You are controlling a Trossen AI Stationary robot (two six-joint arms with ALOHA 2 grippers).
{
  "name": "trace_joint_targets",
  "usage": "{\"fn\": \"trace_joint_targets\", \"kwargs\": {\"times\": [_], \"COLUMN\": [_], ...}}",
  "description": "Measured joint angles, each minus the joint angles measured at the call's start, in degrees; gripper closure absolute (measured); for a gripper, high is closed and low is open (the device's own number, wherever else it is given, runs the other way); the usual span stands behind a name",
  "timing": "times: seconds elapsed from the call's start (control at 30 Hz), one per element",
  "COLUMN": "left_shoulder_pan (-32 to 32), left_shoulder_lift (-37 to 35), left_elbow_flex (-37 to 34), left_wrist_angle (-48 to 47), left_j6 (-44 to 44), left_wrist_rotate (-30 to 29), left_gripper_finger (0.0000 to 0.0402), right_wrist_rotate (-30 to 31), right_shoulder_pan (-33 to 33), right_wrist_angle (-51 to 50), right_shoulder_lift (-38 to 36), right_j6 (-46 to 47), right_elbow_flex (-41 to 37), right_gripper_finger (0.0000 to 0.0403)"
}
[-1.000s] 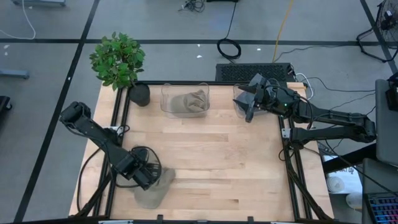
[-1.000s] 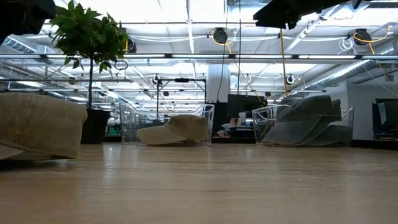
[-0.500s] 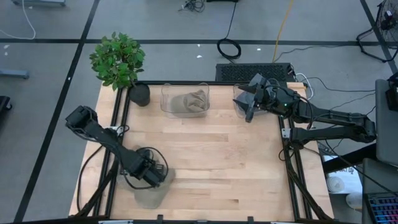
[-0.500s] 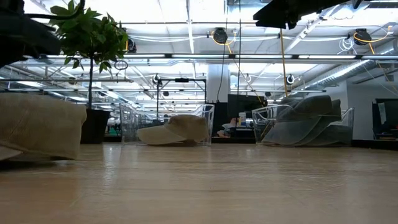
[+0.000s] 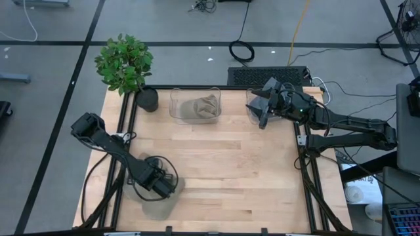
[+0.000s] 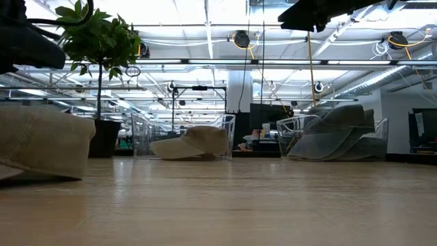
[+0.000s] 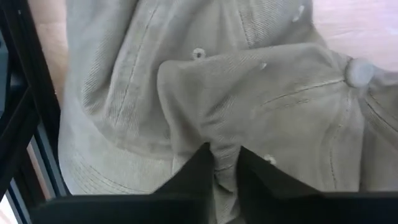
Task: Pick & Place hat
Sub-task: Put the right brown cap into the left transparent bin
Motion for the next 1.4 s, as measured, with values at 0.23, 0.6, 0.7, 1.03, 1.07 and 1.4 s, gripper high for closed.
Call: {"fn": "trace_joint_targets", "kwargs": {"times": [0.23,0.6,0.7,1.03,1.07,1.4], "left_shoulder_pan": [0.1,3.6,5.0,12.9,13.9,23.0], "left_shoulder_lift": [0.0,-0.1,-0.1,-0.2,-0.2,-1.5], "left_elbow_flex": [2.7,21.7,26.1,31.7,31.8,31.8], "left_wrist_angle": [2.0,-5.9,-8.0,-11.0,-10.7,-9.7], "left_j6": [11.7,47.7,60.9,98.2,100.2,111.7], "left_wrist_rotate": [-6.0,-20.0,-27.0,-44.4,-44.5,-43.5], "left_gripper_finger": [0.0388,0.0395,0.0394,0.0396,0.0396,0.0393], "right_wrist_rotate": [0.0,0.0,0.0,0.0,0.0,0.3], "right_shoulder_pan": [0.0,0.0,0.0,0.0,0.0,-0.1], "right_wrist_angle": [0.0,0.0,0.0,0.0,0.1,1.8], "right_shoulder_lift": [0.0,0.0,0.0,0.0,0.0,0.0], "right_j6": [0.0,0.0,0.0,0.1,0.8,15.8], "right_elbow_flex": [0.0,0.0,0.0,0.0,0.0,0.0], "right_gripper_finger": [0.014,0.014,0.014,0.014,0.014,0.014]}}
